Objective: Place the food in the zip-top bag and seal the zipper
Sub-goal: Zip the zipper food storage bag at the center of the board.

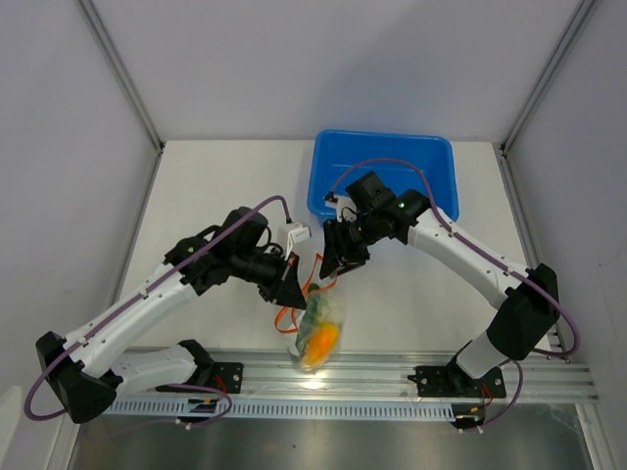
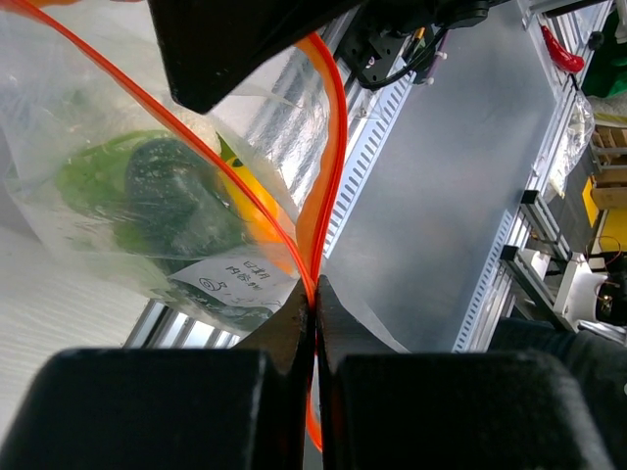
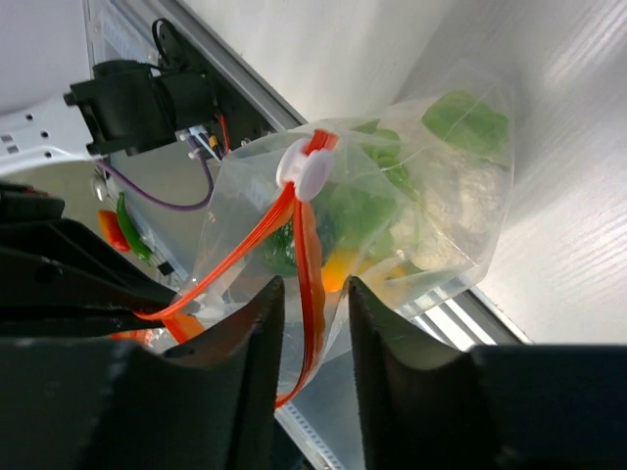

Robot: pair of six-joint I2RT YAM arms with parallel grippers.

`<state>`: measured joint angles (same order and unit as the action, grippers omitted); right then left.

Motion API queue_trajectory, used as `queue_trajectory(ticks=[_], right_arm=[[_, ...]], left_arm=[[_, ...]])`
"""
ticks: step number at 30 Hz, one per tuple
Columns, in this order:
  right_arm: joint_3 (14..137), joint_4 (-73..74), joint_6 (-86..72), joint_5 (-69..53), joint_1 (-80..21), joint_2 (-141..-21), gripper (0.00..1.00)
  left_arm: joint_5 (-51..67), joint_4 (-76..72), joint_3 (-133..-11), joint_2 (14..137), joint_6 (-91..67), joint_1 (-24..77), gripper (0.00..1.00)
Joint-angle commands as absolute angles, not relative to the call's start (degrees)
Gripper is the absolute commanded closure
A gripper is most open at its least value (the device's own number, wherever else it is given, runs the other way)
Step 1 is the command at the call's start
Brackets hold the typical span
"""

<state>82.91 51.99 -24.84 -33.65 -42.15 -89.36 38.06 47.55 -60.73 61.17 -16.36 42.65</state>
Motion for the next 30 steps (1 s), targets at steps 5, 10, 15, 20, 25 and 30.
queue_trajectory(ticks=[5, 10, 15, 20, 25, 30], right_arm=[[87.2, 53.0, -25.3, -31.8, -42.3, -91.7, 0.83], [86.7, 51.8, -28.0, -32.7, -42.4, -91.7, 0.99], [86.2, 50.1, -32.2, -32.6, -42.6, -90.6, 1.0], [86.7, 49.3, -36.0, -31.0, -43.2, -90.1, 1.0], [89.1, 51.0, -38.8, -27.7, -43.5, -90.3, 1.0], [89.6, 51.2, -41.5, -25.8, -43.9, -90.4, 1.0]], left_arm=[[35.7, 46.8, -60.7, 59.9, -15.2, 43.1, 0.84], [34.6, 46.1, -61.9, 60.0, -16.6, 43.1, 0.47], [34.4, 44.4, -62.8, 60.7, -18.1, 43.2, 0.31], [33.2, 43.5, -65.8, 63.0, -20.2, 44.4, 0.13], [26.4, 43.7, -70.6, 65.6, -25.0, 46.6, 0.07], [17.7, 44.0, -72.7, 68.4, -30.0, 50.0, 0.01]])
